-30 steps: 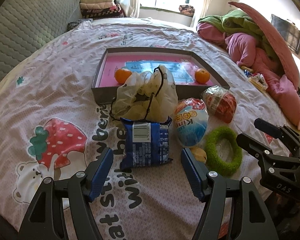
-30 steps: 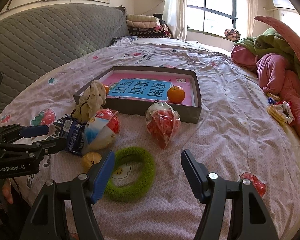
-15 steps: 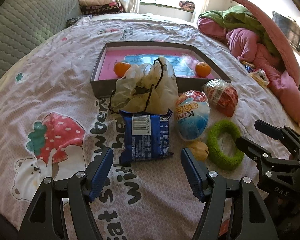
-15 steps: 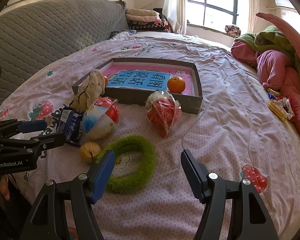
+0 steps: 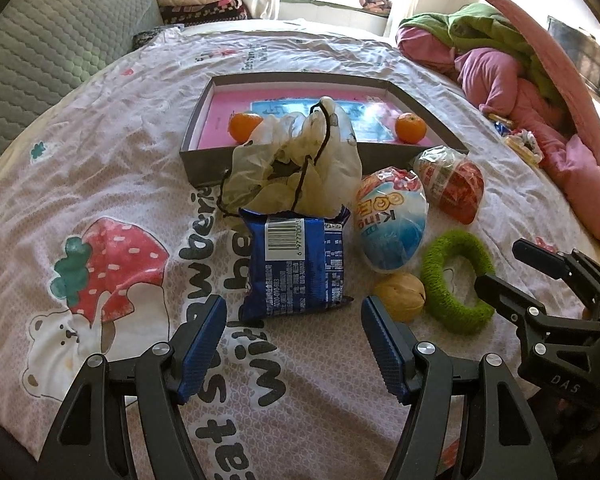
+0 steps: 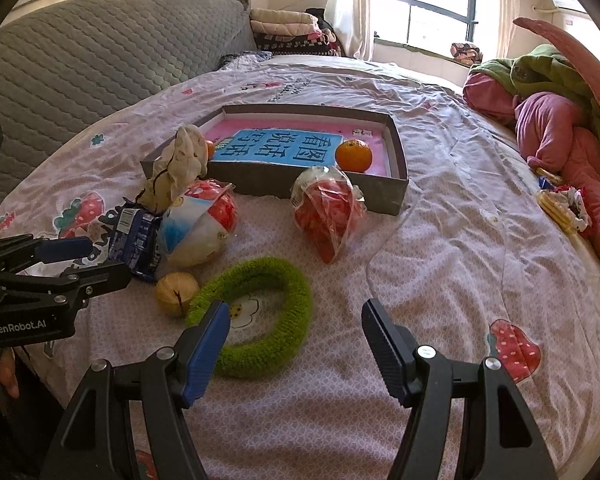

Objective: Organize objects

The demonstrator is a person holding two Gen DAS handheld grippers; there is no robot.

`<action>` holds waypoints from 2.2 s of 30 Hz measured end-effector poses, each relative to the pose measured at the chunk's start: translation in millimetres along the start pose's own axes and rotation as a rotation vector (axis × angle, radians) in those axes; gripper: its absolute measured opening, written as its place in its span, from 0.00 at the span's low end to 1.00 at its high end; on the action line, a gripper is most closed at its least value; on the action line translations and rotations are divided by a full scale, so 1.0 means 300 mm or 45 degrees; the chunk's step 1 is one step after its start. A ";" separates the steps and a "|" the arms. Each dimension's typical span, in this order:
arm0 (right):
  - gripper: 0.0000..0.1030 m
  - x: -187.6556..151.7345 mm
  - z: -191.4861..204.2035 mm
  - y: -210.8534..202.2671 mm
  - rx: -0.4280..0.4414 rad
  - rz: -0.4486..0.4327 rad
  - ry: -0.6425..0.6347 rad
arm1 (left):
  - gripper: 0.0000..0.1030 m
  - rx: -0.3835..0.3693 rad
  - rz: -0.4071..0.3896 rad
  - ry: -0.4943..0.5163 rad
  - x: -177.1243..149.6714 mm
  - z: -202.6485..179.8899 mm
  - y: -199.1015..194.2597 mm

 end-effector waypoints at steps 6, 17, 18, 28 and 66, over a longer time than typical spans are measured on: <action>0.66 -0.004 -0.007 0.011 0.000 0.003 0.014 | 0.69 -0.005 0.006 -0.013 0.001 0.008 0.016; 0.66 -0.009 -0.019 0.043 -0.010 0.017 0.030 | 0.69 -0.010 0.004 -0.029 0.005 0.012 0.037; 0.66 -0.010 -0.021 0.046 -0.010 0.018 0.033 | 0.69 -0.008 0.003 -0.030 0.006 0.012 0.039; 0.66 -0.016 -0.027 0.070 -0.003 0.027 0.053 | 0.69 -0.012 0.011 -0.041 0.017 0.001 0.062; 0.19 -0.020 -0.014 0.109 0.052 0.008 0.032 | 0.69 0.051 0.007 -0.086 0.051 0.014 0.143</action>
Point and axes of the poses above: each gripper's, at about its wrist camera, not at the fingertips, and y roughly the way its jaws point, z to its left, x to its top, the point moved 3 cm from there along y, roughly the way its jaws point, and after that the axes turned 3 degrees about -z, right-handed, at the moved point
